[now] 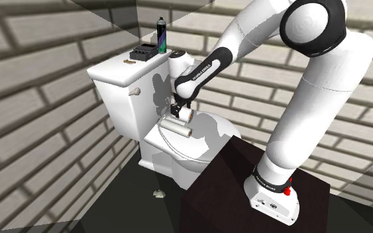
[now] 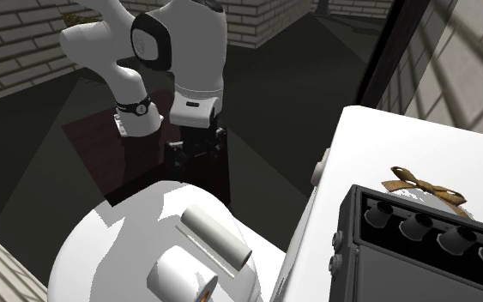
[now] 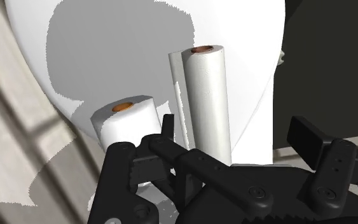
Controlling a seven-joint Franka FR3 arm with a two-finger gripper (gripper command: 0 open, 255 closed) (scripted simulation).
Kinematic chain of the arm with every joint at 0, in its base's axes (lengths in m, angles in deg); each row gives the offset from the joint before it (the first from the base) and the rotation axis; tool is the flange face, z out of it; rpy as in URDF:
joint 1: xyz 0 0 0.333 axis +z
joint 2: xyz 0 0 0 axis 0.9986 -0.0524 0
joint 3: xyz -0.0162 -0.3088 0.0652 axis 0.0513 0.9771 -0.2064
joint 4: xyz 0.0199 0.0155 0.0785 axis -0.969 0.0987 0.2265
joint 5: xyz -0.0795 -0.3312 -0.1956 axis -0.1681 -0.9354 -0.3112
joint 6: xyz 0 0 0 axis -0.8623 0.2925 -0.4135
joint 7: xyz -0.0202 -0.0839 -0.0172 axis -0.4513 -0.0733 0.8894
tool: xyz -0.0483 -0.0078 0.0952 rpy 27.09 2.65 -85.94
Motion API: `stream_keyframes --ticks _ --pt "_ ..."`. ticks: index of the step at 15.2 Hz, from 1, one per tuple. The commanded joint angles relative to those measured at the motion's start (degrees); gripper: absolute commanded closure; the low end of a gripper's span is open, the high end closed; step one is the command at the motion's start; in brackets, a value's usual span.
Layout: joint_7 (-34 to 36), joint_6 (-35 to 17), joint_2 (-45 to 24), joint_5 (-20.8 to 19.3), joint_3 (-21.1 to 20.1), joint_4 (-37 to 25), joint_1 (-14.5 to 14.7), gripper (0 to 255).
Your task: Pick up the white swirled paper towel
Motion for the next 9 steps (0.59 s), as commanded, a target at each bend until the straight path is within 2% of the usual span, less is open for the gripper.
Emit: stream_keyframes --ticks 1,9 --pt "2.0 -2.3 -5.3 -2.2 0.3 -2.5 -0.1 0" --pt "7.7 -7.3 -23.9 -8.7 3.2 -14.1 1.2 0"
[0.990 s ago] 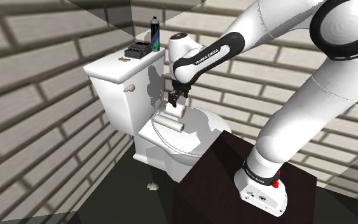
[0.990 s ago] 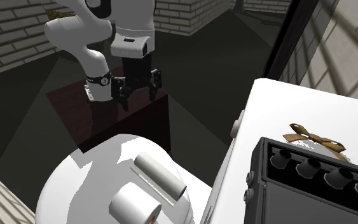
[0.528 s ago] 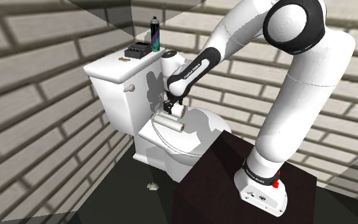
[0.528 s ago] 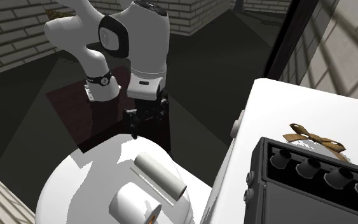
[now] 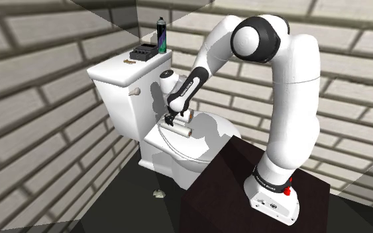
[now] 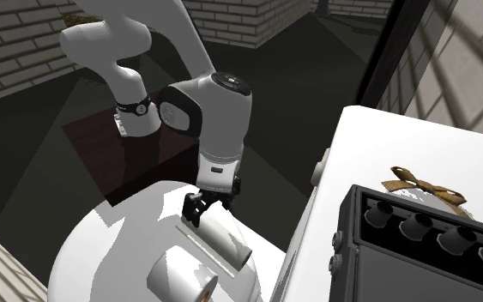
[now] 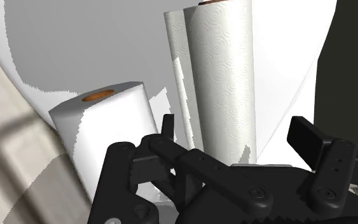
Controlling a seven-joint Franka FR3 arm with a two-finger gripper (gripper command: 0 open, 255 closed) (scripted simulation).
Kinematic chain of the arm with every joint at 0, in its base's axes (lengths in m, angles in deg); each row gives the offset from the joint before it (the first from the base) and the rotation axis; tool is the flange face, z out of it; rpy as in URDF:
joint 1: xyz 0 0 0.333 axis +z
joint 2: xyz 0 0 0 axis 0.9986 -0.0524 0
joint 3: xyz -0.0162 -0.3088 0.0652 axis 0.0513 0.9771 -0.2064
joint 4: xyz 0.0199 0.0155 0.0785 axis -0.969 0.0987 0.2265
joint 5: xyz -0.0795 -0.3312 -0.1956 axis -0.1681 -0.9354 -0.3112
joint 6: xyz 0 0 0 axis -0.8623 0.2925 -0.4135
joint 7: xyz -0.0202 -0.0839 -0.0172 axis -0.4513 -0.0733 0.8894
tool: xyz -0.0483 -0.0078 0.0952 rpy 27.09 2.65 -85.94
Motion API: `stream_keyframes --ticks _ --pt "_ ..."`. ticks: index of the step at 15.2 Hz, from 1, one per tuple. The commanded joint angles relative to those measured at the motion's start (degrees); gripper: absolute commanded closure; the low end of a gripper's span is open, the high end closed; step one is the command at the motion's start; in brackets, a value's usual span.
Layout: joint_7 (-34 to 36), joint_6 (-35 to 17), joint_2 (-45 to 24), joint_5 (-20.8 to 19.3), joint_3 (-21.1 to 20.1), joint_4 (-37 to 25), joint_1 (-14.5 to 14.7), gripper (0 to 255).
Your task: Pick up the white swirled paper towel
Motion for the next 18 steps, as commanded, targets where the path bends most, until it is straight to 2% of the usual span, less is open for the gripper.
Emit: stream_keyframes --ticks 1,10,11,18 --pt "1.0 -1.1 -4.2 -1.2 0.8 -2.7 0.3 0" --pt "3.3 -4.9 -9.6 -3.0 2.1 -4.1 1.2 0" --pt "3.4 -4.9 -9.6 -3.0 2.1 -4.1 1.2 255" --pt "3.3 -5.0 -9.5 -3.0 2.1 -4.1 1.1 255"
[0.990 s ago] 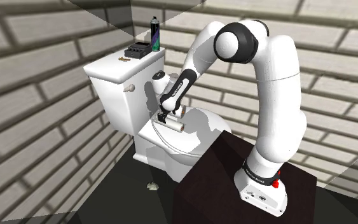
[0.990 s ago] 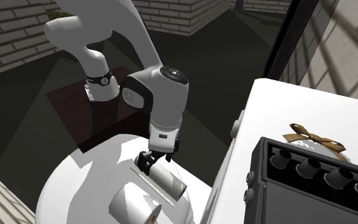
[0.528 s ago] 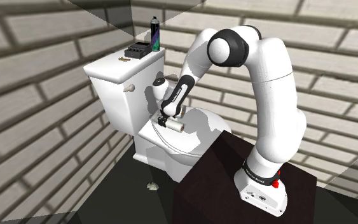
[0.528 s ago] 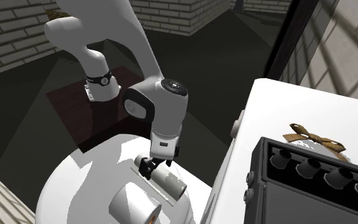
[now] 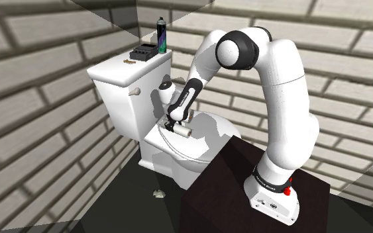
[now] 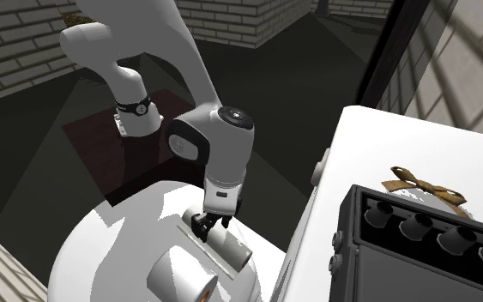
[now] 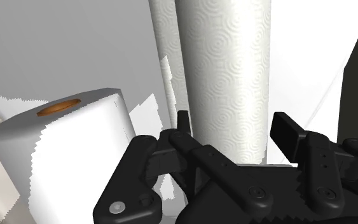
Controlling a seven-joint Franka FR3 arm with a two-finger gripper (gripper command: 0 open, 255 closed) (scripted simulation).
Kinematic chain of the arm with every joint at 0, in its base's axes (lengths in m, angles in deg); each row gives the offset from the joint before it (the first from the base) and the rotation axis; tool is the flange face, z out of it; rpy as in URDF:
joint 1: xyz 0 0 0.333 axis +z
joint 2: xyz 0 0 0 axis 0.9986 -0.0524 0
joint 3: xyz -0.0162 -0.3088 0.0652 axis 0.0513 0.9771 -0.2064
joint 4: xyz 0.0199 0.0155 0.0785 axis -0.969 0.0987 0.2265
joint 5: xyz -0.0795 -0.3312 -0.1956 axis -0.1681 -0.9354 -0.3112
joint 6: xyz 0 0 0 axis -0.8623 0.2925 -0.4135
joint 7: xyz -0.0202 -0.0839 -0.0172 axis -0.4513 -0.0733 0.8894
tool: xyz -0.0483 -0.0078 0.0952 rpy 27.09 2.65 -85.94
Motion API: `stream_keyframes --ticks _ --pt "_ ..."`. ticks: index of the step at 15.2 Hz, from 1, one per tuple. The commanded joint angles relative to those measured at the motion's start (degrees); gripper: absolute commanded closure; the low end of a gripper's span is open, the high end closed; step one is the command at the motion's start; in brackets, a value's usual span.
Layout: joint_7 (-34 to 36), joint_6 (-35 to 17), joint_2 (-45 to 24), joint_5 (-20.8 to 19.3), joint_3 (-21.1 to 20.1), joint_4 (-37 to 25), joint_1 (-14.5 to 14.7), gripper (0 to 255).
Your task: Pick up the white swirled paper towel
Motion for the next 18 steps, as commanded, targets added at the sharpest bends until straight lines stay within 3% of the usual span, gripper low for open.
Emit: stream_keyframes --ticks 1,18 --pt "0.0 0.0 -0.1 0.0 0.1 0.0 -0.1 255" --pt "-4.7 8.0 10.2 3.8 -2.3 2.0 -1.5 255"
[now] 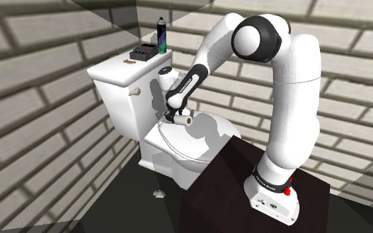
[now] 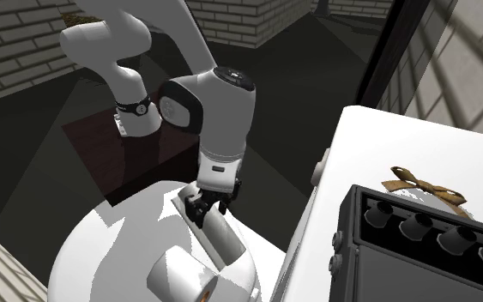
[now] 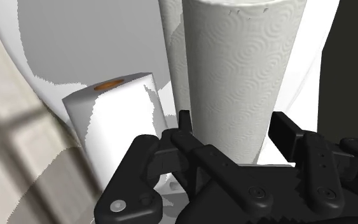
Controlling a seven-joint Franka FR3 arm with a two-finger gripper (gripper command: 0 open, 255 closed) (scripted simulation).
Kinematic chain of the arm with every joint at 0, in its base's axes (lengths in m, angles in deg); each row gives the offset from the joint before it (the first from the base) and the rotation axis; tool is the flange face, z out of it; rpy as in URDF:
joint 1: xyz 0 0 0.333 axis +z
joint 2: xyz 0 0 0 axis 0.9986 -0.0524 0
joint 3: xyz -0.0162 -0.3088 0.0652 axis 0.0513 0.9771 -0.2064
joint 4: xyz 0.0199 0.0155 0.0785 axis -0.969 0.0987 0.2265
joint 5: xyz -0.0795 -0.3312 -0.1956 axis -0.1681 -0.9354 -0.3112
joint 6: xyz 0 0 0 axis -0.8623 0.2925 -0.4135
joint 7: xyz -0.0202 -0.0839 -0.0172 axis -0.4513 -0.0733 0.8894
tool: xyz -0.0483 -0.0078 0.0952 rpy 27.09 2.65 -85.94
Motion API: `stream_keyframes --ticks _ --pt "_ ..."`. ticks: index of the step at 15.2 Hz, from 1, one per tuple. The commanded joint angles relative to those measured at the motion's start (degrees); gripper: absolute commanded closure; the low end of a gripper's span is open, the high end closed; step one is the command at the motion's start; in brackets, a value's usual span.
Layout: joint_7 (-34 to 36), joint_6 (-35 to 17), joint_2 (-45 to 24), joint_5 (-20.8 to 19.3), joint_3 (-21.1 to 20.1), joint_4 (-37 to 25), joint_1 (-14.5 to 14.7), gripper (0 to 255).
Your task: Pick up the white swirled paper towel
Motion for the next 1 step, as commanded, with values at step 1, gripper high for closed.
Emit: stream_keyframes --ticks 1 --pt "-0.2 0.4 0.3 0.2 -0.1 -0.1 -0.1 255"
